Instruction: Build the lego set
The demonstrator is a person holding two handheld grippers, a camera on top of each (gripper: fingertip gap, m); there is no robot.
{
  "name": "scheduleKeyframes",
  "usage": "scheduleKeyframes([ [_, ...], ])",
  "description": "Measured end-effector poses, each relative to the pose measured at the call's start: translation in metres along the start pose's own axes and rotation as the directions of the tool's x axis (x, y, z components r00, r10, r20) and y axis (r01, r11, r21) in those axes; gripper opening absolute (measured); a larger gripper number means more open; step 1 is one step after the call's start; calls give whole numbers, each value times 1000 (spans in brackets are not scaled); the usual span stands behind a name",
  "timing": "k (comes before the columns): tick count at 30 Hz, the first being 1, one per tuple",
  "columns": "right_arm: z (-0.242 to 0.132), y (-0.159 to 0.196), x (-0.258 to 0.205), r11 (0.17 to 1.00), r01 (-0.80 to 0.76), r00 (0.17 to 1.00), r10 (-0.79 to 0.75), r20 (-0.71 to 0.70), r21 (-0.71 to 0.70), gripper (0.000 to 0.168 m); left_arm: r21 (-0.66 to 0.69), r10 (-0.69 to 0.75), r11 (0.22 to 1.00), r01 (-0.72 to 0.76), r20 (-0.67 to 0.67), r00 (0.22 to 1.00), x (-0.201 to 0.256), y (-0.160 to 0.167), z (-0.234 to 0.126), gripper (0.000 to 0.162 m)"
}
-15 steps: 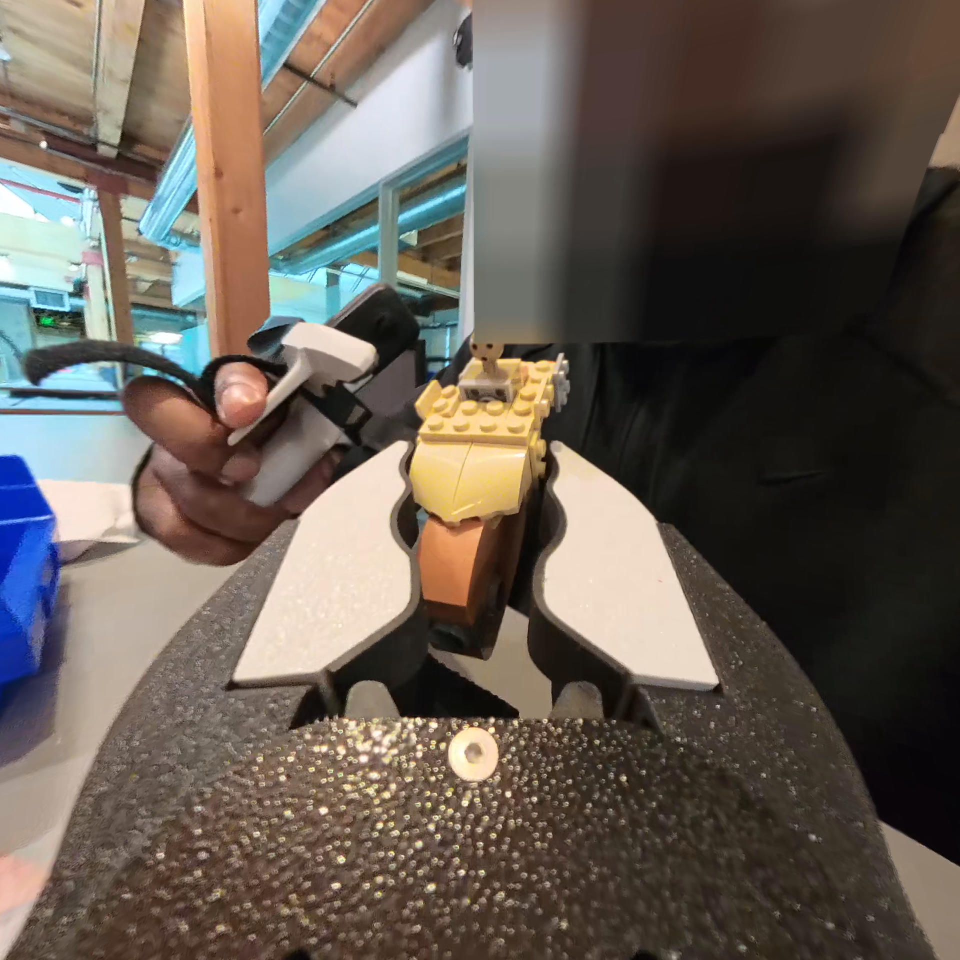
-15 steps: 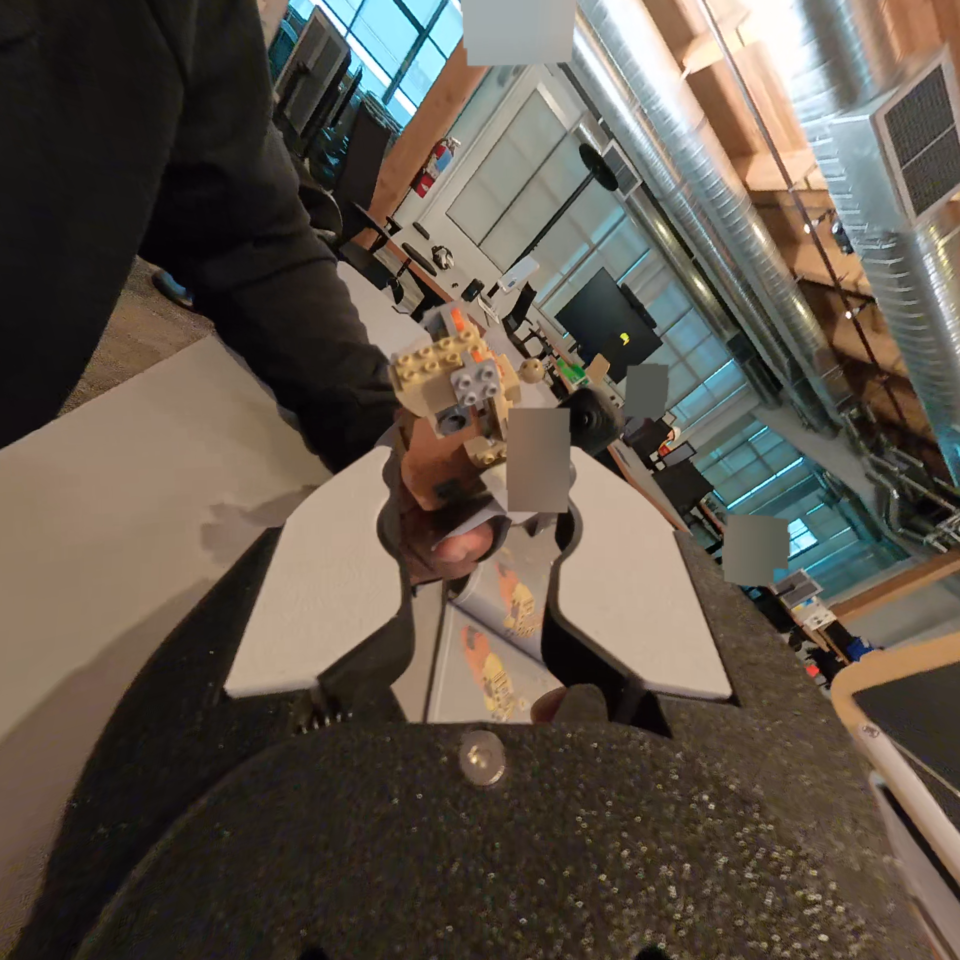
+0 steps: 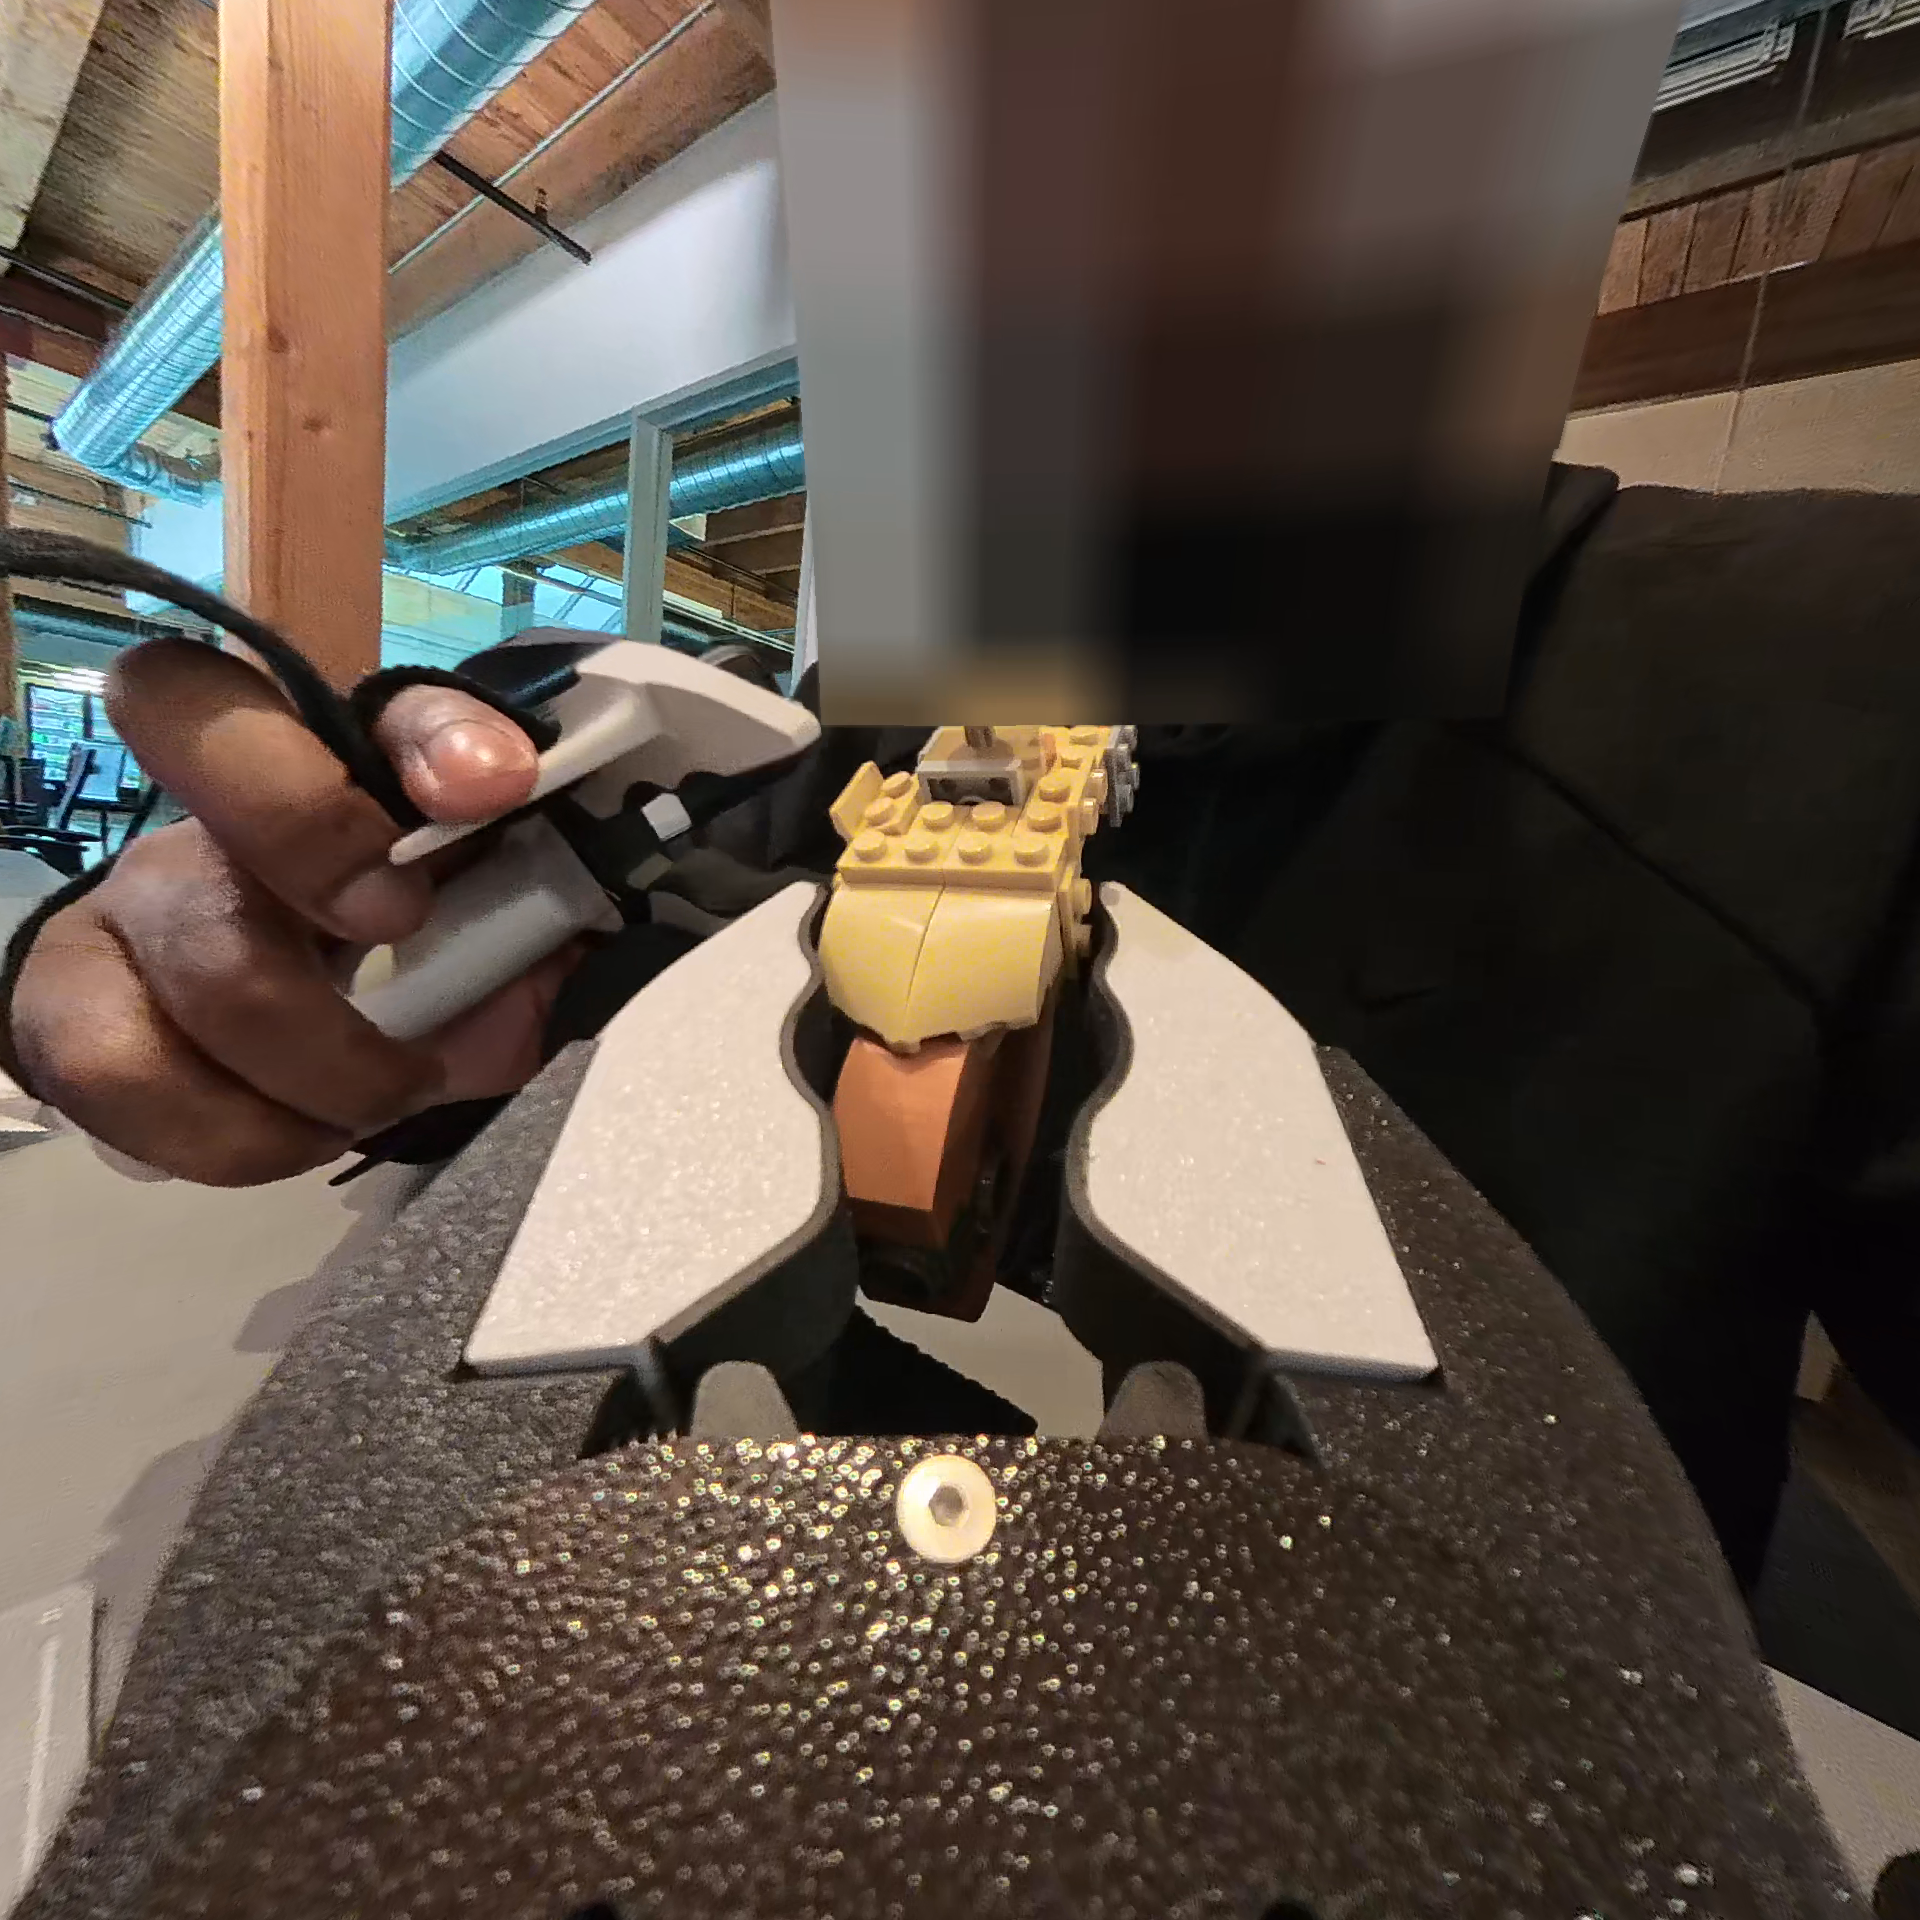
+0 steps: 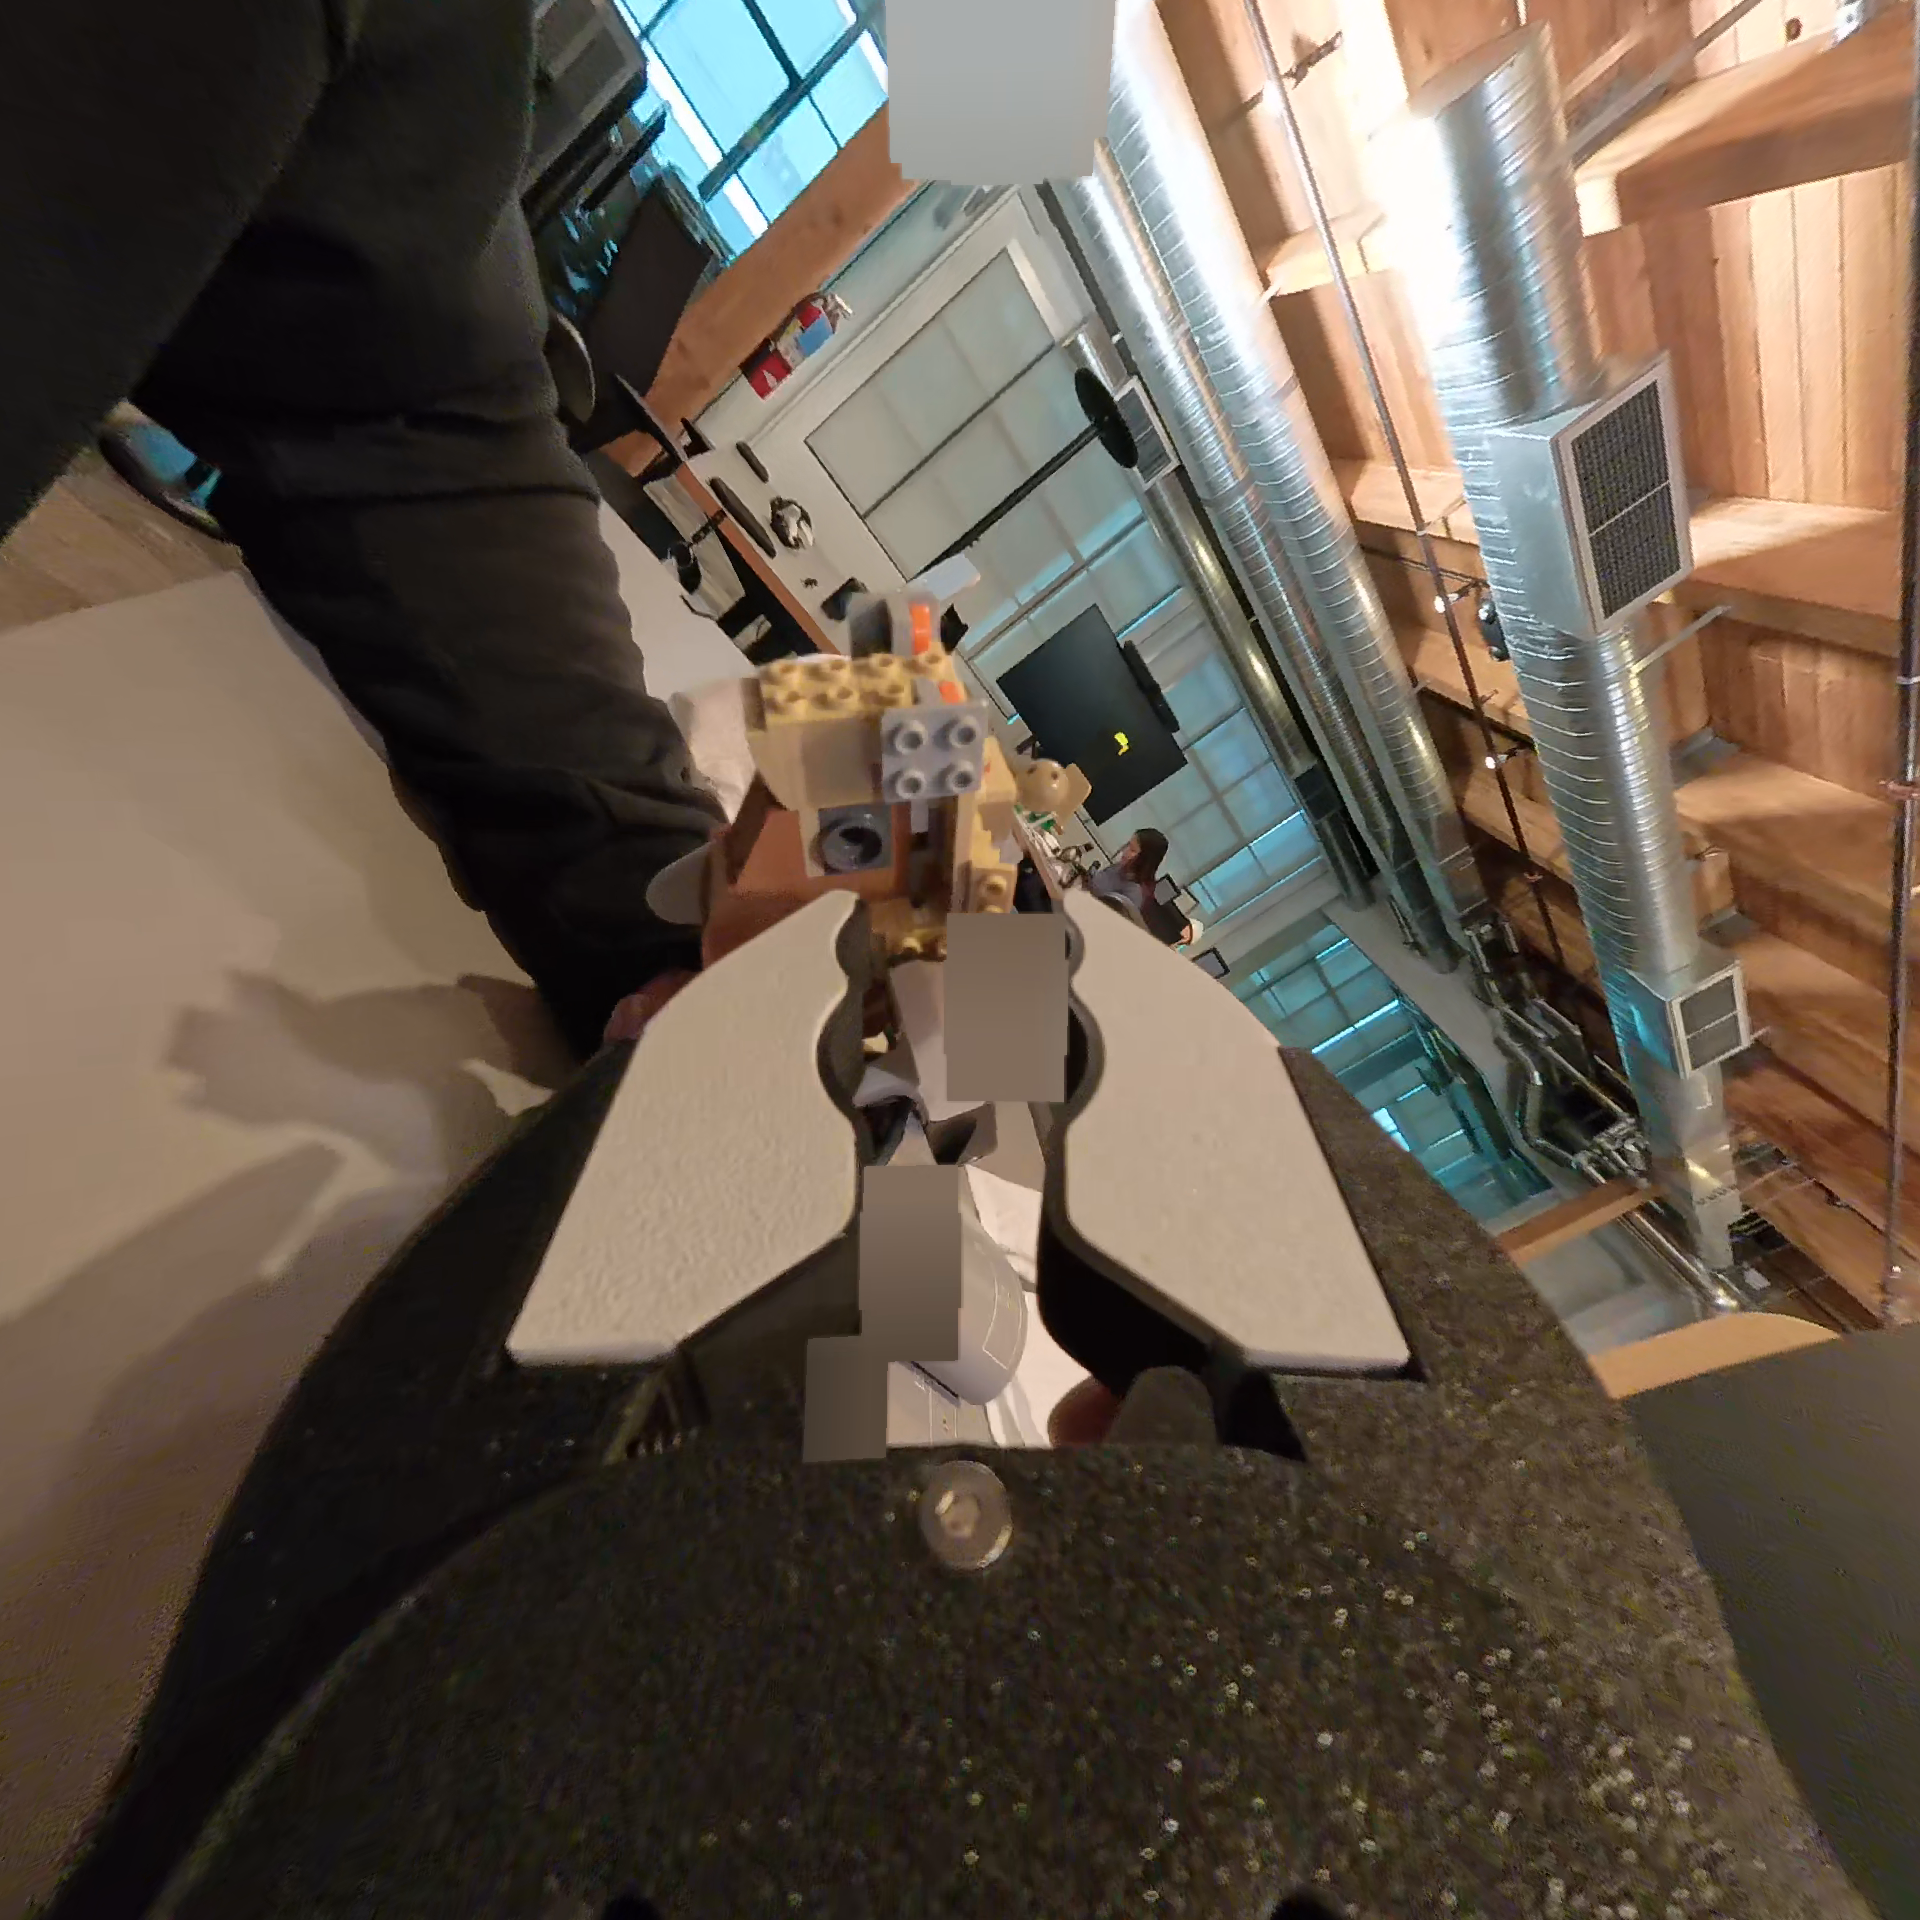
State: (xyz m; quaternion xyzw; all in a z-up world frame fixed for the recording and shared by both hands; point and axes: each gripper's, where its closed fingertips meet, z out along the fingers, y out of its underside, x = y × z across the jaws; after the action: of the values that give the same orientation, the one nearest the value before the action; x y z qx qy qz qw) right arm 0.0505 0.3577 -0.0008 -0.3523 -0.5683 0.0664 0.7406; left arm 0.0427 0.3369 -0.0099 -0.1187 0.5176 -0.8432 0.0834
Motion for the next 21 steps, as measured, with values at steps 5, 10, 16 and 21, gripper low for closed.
scheduleKeyframes([
  [5,3,1,-4,999,32,999,-32,-11,-28,27,1,-7,1000,7,-9,1000,1,1,1,45],
  [10,3,-3,-5,999,26,1000,-26,-6,-23,23,-17,-11,1000,11,-11,1000,1,4,3,44],
  [16,2,-4,-5,1000,20,1000,-20,-9,-18,16,-33,-21,999,21,-9,1000,0,6,4,44],
  [21,3,-5,-6,999,28,1000,-28,-14,-18,11,-32,-29,999,29,-6,1000,-1,7,4,44],
])
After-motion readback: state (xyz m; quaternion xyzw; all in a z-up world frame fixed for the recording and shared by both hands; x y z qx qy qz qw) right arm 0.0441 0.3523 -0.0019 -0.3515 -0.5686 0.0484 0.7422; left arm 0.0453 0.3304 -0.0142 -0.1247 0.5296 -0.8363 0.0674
